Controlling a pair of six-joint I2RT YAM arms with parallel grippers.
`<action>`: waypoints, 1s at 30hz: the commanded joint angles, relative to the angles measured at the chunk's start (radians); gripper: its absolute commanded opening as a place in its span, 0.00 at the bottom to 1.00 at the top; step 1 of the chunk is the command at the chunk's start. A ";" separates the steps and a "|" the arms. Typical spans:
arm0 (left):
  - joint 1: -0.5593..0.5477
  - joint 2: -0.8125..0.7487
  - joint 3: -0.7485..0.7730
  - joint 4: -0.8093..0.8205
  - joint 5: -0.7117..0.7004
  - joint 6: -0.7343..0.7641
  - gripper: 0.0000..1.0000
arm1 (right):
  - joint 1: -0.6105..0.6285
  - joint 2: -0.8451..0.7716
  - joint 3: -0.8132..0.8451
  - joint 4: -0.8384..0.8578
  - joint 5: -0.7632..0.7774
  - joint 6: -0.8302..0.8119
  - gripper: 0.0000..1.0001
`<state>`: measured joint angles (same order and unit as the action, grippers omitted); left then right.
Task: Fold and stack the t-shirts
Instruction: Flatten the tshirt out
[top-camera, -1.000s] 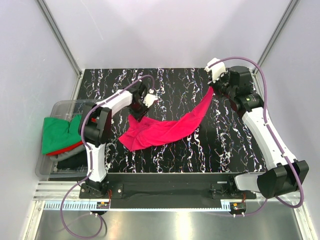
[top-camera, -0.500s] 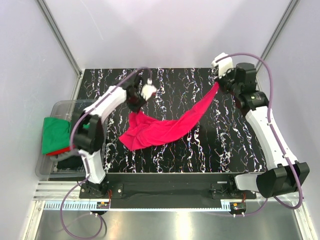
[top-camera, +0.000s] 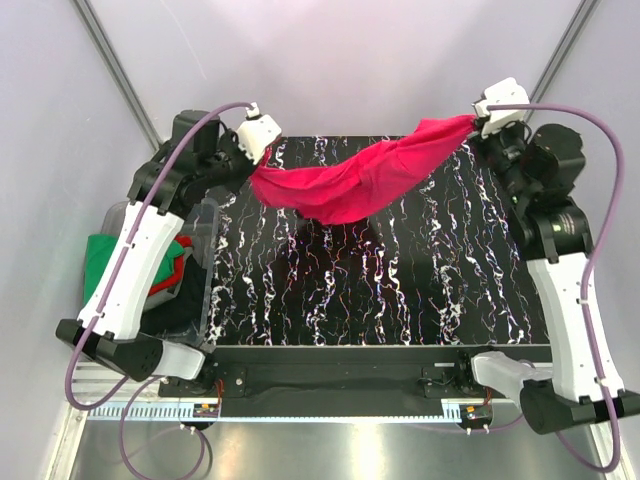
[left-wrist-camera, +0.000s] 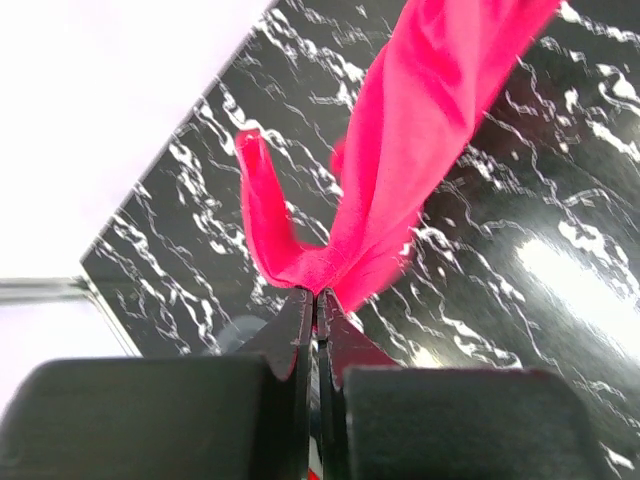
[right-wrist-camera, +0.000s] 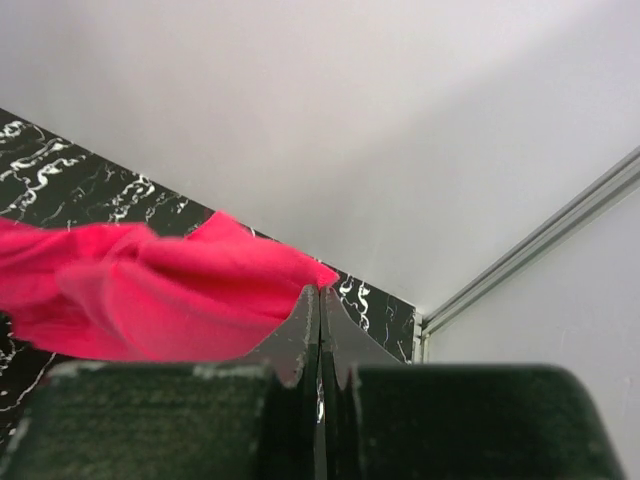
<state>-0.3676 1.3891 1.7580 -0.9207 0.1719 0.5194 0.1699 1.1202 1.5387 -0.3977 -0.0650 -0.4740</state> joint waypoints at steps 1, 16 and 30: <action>-0.005 -0.054 -0.022 -0.026 -0.012 -0.022 0.00 | -0.001 -0.048 0.061 -0.024 -0.019 0.040 0.00; -0.002 0.213 -0.144 0.026 -0.042 0.021 0.00 | -0.003 0.028 -0.138 0.086 -0.032 -0.014 0.00; -0.069 0.207 -0.256 0.068 0.053 -0.029 0.42 | -0.003 0.185 -0.236 0.178 -0.022 -0.040 0.00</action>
<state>-0.3790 1.8404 1.6051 -0.8562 0.1463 0.4828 0.1699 1.3788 1.3018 -0.3069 -0.0948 -0.4938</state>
